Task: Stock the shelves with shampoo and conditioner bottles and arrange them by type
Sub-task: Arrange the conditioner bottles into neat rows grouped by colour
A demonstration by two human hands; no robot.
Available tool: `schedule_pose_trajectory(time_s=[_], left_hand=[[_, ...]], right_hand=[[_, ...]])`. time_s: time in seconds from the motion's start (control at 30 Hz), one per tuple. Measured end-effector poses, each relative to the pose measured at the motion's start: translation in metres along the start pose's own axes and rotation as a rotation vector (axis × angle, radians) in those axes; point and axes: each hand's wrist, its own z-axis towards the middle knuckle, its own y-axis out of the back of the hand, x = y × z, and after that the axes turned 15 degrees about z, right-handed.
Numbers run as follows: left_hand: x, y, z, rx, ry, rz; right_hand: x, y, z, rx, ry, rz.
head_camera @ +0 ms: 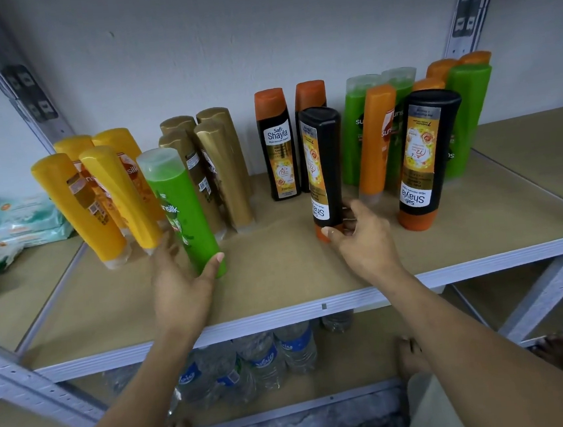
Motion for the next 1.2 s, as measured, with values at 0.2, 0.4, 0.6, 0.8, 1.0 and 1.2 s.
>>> schedule_pose_trajectory(time_s=[0.2,0.4,0.6,0.8,1.0,1.2], left_hand=[[-0.027,-0.018,-0.035,-0.330,-0.439,0.057],[-0.058,-0.058,-0.040,0.184,-0.253,0.009],[-0.105,-0.102,-0.018,0.435,-0.148,-0.130],[-0.123,-0.131,-0.015,0.418,-0.127,-0.165],[-0.110,-0.131,-0.018,0.290,-0.044,-0.178],[-0.101,-0.133,-0.013,0.203,0.019,-0.274]], right_hand=[[0.001,0.004,-0.001,0.026,-0.020,0.052],[0.003,0.029,-0.003,-0.077,-0.013,0.082],[-0.004,0.068,-0.006,-0.362,0.007,0.122],[-0.018,0.091,-0.004,-0.509,0.033,0.031],[-0.034,0.093,0.013,-0.258,-0.059,0.102],[-0.030,0.073,0.015,-0.320,-0.011,0.068]])
